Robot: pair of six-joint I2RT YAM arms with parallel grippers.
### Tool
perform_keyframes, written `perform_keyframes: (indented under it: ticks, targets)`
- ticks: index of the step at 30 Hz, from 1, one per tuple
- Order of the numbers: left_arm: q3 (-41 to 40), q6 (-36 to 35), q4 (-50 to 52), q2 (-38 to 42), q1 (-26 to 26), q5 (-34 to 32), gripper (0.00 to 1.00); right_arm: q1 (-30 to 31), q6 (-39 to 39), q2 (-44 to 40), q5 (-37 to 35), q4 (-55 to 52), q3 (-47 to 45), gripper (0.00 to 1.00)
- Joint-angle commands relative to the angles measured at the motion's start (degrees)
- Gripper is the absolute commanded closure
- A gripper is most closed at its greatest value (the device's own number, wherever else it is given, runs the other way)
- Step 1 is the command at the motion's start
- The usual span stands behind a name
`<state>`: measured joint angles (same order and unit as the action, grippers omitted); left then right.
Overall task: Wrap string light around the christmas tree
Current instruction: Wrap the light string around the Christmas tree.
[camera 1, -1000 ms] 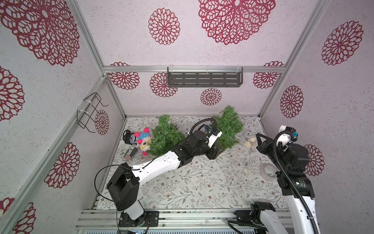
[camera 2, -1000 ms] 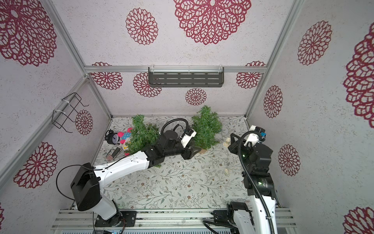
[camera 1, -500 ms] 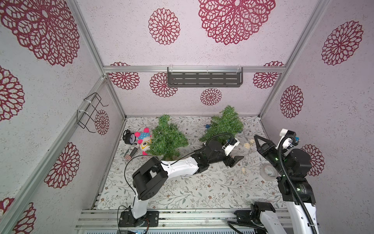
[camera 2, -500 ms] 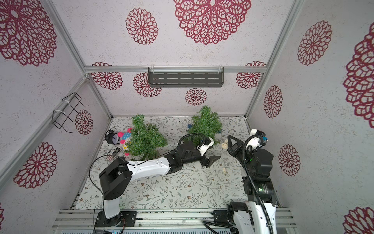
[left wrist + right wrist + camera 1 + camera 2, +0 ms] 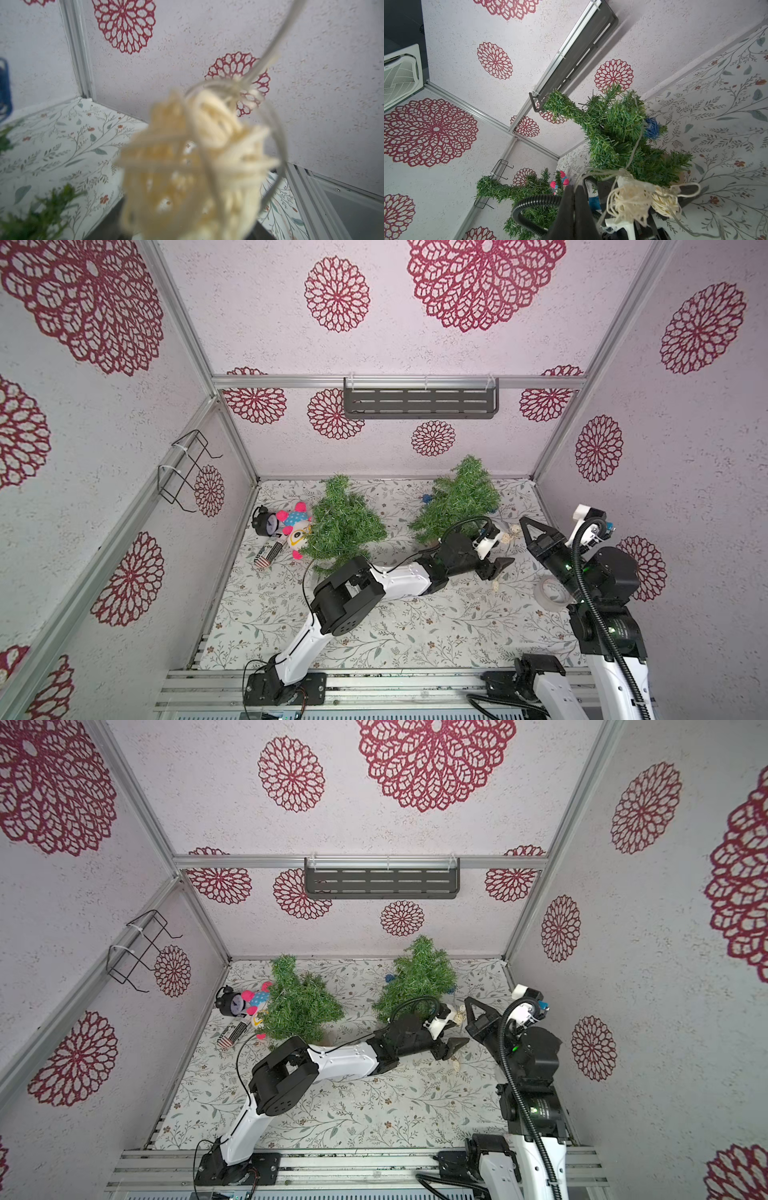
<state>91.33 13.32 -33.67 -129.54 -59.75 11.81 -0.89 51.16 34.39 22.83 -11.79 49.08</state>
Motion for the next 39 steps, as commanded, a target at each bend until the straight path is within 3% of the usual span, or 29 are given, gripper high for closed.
perform_keyframes:
  ticks: [1,5,10,14,19,23,29,36,39]
  targets:
    - [2.4,0.6,-2.6,-1.2,-0.3,2.8,0.50,0.5,0.8,0.0,0.6,2.7,1.1,1.00]
    - [0.1,1.4,-3.3,0.2,-0.4,4.5,0.78,0.5,0.6,0.1,0.4,2.9,1.5,1.00]
    - [-8.6,2.4,-3.4,7.8,-0.5,7.1,1.00,0.6,0.0,0.4,-0.7,3.2,1.3,1.00]
    - [-15.6,1.0,3.6,17.7,-1.5,7.9,1.00,0.6,-0.9,1.2,-1.5,3.7,-0.3,0.96]
    - [-21.6,0.5,22.4,29.3,-1.4,6.6,1.00,0.6,-4.3,2.7,-2.0,2.5,-3.4,0.60]
    - [-24.2,0.4,35.1,33.7,-1.2,6.6,1.00,0.5,-11.8,4.2,-5.7,-3.1,-3.6,0.43]
    - [-28.9,2.0,45.1,43.5,-0.5,2.3,1.00,0.4,-20.6,7.4,-10.0,-10.6,-0.2,0.37]
    - [-32.1,3.3,49.5,51.6,1.6,-0.4,1.00,0.9,-16.1,10.4,-3.2,0.6,-5.7,0.33]
    - [-33.4,3.9,51.5,53.2,2.4,-0.8,1.00,1.3,-15.8,12.1,-3.1,5.6,-7.1,0.38]
